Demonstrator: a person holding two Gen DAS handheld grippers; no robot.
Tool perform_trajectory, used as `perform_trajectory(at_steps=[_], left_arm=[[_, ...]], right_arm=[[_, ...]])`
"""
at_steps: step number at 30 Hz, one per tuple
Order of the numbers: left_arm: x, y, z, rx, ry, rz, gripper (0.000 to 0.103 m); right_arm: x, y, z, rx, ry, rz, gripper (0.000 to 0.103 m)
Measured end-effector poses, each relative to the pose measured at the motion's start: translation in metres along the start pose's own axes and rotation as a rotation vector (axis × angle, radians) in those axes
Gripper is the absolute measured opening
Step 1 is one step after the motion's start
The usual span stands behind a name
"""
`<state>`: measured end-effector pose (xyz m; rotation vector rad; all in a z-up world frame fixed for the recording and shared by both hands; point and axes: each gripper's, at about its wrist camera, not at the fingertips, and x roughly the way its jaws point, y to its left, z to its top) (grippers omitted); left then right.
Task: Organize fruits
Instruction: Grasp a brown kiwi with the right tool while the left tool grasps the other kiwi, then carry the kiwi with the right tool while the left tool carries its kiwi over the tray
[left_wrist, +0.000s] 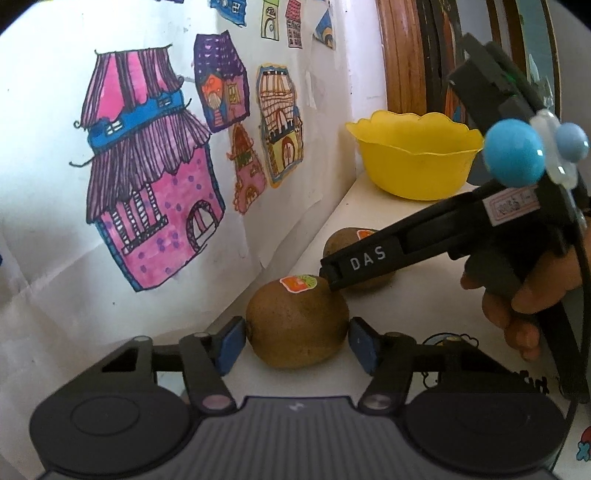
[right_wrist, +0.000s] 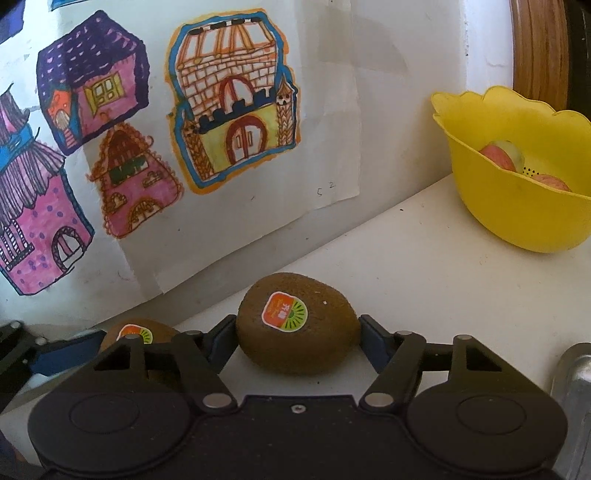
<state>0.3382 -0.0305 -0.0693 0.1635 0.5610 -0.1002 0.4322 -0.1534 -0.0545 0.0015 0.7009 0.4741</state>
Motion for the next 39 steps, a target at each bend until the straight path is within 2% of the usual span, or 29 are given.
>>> perform_trajectory(at_steps=[7,18,39], left_arm=[[-0.001,0.005,-0.001,-0.023,0.001,-0.01,0.065],[-0.03,0.008,-0.017,-0.035,0.006,-0.046,0.065],[-0.113,0.002,-0.065,0.002,0.007,-0.137,0.065]], right_arm=[[-0.009,-0.004,-0.003,0.011,0.016,-0.005,0.071],[-0.042,-0.003,-0.023,0.007,0.052,-0.041,0.07],[-0.132,0.029,-0.086,-0.017,0.069,0.038,0.07]])
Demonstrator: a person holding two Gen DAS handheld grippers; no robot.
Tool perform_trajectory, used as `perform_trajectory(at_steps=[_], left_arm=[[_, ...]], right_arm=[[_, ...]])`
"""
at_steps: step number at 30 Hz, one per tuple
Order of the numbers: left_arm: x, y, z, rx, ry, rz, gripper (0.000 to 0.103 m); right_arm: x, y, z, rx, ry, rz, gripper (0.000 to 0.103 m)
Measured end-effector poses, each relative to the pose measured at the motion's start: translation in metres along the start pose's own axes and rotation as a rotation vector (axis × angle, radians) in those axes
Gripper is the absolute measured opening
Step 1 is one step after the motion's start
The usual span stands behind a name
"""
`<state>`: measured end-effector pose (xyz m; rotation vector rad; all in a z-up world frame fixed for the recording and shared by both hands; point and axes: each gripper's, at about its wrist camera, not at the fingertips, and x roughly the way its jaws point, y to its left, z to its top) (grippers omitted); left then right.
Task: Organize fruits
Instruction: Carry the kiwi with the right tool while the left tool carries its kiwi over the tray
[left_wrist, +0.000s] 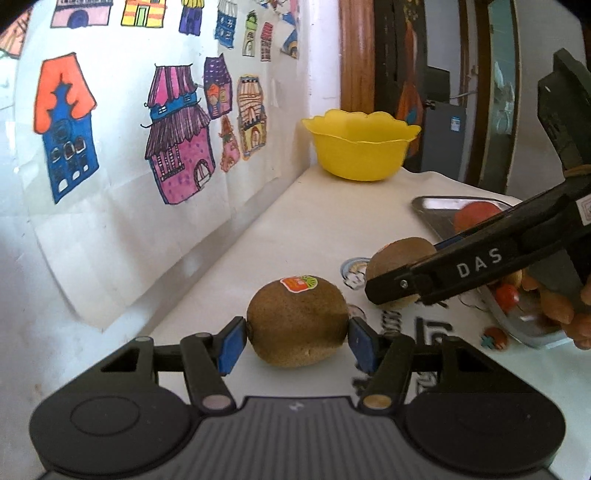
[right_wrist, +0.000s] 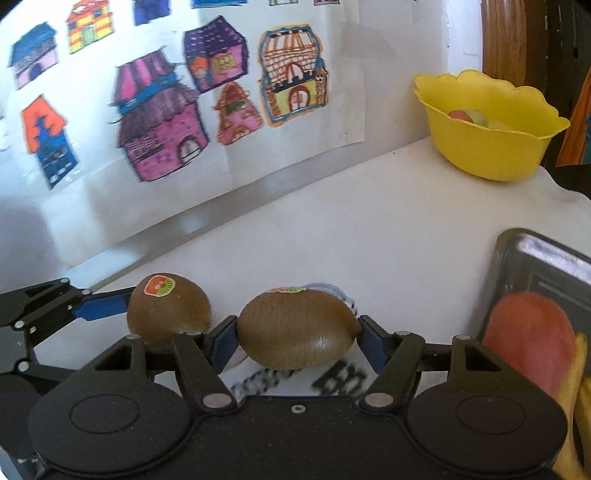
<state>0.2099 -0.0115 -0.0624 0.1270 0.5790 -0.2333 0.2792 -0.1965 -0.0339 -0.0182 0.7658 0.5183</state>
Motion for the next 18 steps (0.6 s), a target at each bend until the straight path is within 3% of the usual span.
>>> perform_trajectory(at_steps=[18], left_arm=[[-0.021,-0.017,-0.016,0.036,-0.025,-0.028,0.066]], right_arm=[[-0.055,0.011,-0.062,0.06,-0.07,0.005,0.07]])
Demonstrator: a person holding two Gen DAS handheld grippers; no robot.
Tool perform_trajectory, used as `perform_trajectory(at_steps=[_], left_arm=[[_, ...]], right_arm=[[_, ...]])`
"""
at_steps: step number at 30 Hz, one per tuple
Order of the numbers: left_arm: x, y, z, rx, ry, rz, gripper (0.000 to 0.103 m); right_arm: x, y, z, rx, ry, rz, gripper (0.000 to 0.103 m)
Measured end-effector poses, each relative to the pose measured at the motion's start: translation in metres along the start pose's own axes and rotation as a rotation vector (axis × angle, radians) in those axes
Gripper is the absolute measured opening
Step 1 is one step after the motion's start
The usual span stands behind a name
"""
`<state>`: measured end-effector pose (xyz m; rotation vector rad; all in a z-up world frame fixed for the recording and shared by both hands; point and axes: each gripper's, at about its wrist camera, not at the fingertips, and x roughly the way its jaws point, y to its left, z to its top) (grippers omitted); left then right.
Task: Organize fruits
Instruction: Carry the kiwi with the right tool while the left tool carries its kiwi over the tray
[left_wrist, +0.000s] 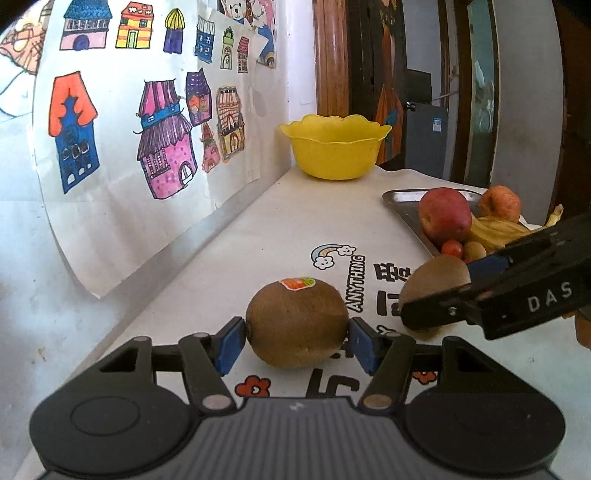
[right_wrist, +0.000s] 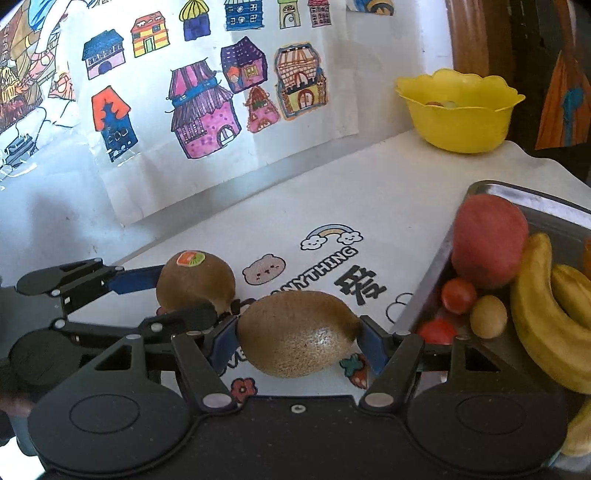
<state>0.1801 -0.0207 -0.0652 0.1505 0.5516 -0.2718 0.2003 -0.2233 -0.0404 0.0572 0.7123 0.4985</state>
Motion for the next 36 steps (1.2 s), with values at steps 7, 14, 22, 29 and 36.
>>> perform_trajectory(at_steps=[7,14,22,29,36], left_arm=[[0.014,0.004,0.004,-0.014,0.05,-0.029,0.068],[0.021,0.0,0.007,0.002,0.069,-0.013,0.066],[0.017,-0.004,0.006,-0.016,0.052,-0.012,0.066],[0.012,-0.012,0.013,-0.037,0.022,-0.027,0.066],[0.007,-0.026,0.021,-0.041,-0.005,-0.047,0.066]], right_arm=[[0.001,-0.004,-0.002,0.026,-0.026,0.005,0.07],[0.0,-0.006,-0.003,0.026,-0.038,0.006,0.07],[-0.006,-0.009,-0.008,0.041,-0.065,0.004,0.07],[-0.017,-0.013,-0.019,0.087,-0.095,0.009,0.07],[-0.037,-0.022,-0.031,0.136,-0.128,0.013,0.07]])
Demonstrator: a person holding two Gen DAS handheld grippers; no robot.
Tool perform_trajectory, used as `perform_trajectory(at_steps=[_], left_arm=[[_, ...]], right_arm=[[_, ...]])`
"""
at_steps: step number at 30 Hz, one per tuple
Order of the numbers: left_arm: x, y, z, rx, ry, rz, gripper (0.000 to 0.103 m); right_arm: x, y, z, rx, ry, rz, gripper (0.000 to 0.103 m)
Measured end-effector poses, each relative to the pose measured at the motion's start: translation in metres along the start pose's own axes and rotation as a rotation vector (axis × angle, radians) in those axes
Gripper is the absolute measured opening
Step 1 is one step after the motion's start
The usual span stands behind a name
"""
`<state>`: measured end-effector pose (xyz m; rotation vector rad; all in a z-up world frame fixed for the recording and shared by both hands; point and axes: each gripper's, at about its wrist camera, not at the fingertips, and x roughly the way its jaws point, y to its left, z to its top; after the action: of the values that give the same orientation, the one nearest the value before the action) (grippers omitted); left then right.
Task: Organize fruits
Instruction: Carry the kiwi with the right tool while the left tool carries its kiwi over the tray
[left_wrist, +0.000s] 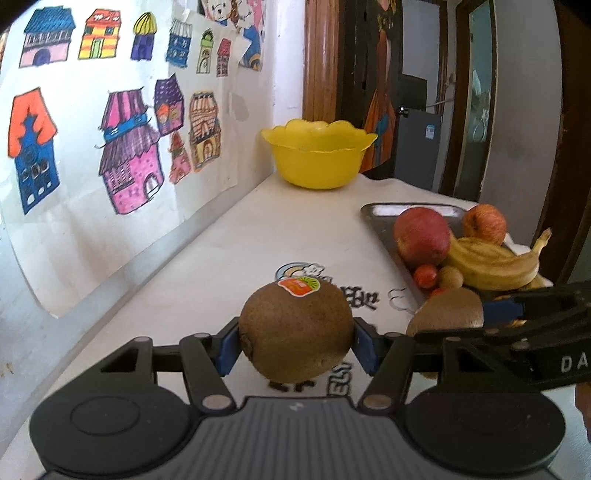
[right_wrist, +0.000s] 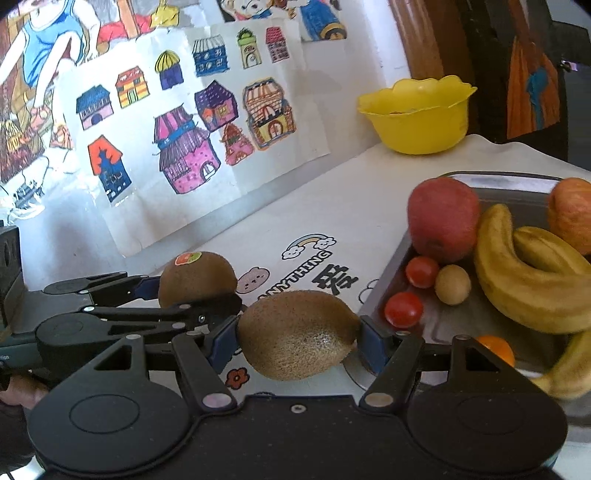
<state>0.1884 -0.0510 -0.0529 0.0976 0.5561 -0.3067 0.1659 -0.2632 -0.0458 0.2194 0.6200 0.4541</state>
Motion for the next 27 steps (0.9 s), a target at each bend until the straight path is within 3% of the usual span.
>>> perform_trajectory(at_steps=[19,27], left_arm=[[0.001,-0.071,0.03,0.014,-0.072,-0.075,0.066],[0.015,-0.102,0.036,-0.025,-0.076,-0.108,0.066]], right_arm=[[-0.088,-0.069,-0.009,0.153,-0.177,-0.101,0.07],[-0.112,-0.099,0.009,0.154,-0.233,-0.139,0.07]])
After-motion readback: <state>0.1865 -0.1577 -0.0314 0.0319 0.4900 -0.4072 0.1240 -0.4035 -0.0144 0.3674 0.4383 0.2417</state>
